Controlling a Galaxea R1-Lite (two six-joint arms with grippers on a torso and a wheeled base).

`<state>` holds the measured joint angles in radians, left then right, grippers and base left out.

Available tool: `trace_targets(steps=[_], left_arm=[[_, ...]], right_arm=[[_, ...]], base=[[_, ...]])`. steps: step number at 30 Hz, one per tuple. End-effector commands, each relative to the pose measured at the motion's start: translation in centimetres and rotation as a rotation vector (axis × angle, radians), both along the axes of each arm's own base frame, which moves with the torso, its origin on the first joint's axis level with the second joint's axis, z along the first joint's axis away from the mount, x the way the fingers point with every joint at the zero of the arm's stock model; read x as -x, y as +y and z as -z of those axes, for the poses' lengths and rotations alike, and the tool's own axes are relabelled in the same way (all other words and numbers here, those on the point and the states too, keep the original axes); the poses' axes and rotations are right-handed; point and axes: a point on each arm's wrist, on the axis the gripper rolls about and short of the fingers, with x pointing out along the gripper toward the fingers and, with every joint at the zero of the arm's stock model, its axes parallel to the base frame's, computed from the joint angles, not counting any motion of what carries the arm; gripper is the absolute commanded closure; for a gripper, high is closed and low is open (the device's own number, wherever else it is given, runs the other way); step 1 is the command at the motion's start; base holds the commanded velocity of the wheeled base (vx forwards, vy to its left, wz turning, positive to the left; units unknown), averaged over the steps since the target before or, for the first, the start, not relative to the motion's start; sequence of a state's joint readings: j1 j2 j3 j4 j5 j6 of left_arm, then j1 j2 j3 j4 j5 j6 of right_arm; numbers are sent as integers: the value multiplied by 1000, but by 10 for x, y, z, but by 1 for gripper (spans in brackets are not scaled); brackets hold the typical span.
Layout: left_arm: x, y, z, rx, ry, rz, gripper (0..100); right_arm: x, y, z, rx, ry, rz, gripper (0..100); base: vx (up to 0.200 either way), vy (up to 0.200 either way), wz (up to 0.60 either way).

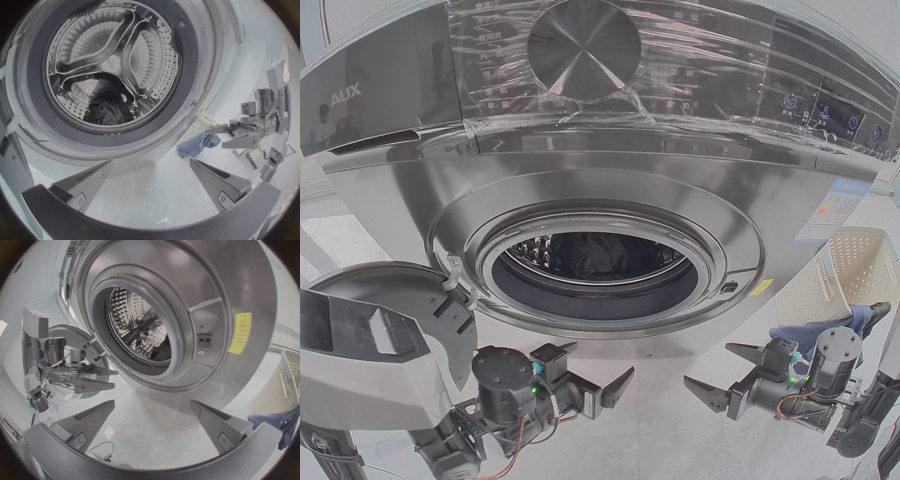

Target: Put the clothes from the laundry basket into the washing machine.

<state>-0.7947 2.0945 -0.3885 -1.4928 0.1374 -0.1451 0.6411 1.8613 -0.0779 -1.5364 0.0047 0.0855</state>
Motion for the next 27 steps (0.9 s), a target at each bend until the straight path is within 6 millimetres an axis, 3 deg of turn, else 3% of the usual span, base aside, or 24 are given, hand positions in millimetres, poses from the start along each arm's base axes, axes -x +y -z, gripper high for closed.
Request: trace_targets(steps=[1,10,18,27], left_arm=[[36,23,-22,12,-41,34,0],[53,40,-32,15,-53,37,0],[79,69,-35,-10,-30,36,0],[90,84,-64,67,-136,-28,0]], right_arm=[[15,-24,-13,-16,-22,58,0],[22,-37,-31,-62,-85,152,0],[45,-54,-37,-5,-28,209,0],[70,-73,-47,-8,-40,276,0]], base=[[0,0,0],[-67,0,0],[-75,0,0],[-67,0,0]])
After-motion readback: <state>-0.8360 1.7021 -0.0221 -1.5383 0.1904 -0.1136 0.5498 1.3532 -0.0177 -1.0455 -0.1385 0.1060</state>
